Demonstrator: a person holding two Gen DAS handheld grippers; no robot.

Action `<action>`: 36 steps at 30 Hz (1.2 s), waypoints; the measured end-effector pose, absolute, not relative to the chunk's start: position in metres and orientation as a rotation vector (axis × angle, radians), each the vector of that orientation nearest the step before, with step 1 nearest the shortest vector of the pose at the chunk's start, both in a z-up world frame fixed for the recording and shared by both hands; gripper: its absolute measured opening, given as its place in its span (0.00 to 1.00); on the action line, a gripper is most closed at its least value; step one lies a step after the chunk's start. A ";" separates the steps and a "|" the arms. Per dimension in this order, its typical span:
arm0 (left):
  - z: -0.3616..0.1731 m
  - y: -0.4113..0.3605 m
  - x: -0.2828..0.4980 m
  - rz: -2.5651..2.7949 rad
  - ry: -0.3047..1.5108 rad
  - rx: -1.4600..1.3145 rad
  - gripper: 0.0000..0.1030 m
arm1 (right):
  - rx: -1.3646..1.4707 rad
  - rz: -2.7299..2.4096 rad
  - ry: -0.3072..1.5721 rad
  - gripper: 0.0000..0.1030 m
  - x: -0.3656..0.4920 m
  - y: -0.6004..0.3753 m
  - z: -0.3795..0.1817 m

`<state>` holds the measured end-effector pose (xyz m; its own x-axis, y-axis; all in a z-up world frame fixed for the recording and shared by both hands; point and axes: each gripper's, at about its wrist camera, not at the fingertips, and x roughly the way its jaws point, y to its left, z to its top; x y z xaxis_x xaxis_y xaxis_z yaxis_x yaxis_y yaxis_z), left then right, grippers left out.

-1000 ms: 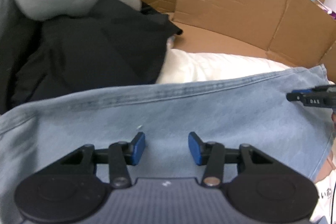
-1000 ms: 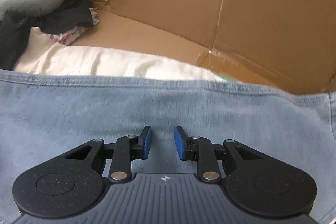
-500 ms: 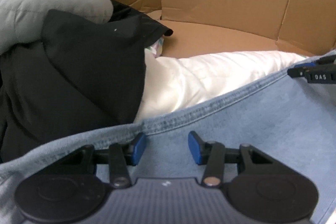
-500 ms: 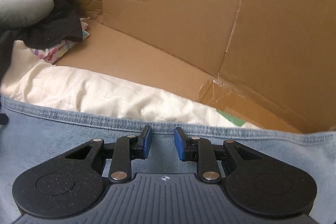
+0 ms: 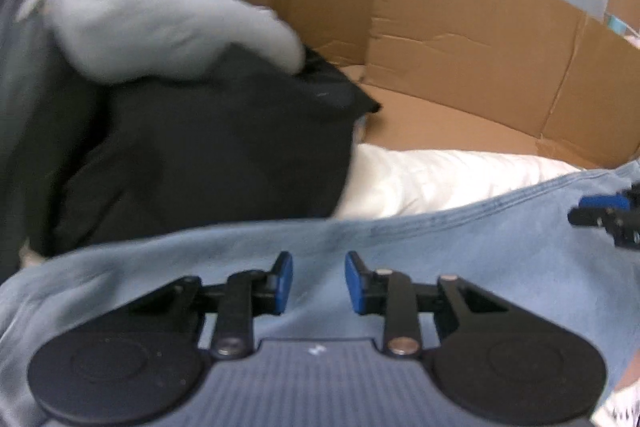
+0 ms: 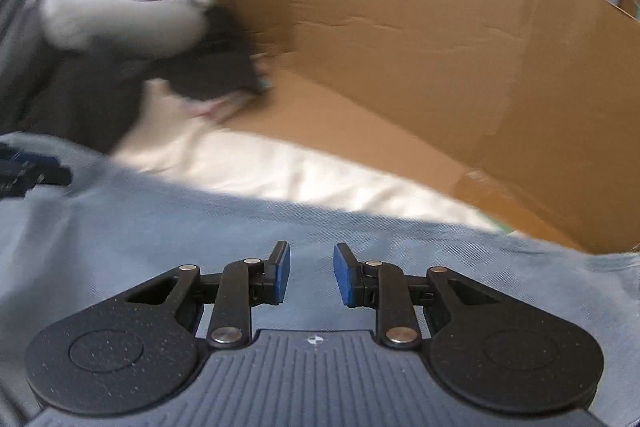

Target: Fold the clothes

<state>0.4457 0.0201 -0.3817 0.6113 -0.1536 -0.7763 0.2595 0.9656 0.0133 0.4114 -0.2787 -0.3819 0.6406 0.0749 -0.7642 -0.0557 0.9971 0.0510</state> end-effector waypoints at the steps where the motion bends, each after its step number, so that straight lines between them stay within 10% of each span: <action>1: -0.381 0.030 0.441 -0.224 0.884 0.121 0.31 | 0.024 0.095 0.879 0.30 0.406 -0.272 -0.381; 36: -0.391 0.157 0.454 0.002 0.871 -0.029 0.40 | 0.042 0.044 0.902 0.31 0.485 -0.228 -0.430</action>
<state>0.4541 0.1566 -0.3912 0.6441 -0.0103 -0.7649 -0.0131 0.9996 -0.0245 0.4852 -0.2280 -0.4304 0.6190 0.0555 -0.7835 -0.0203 0.9983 0.0547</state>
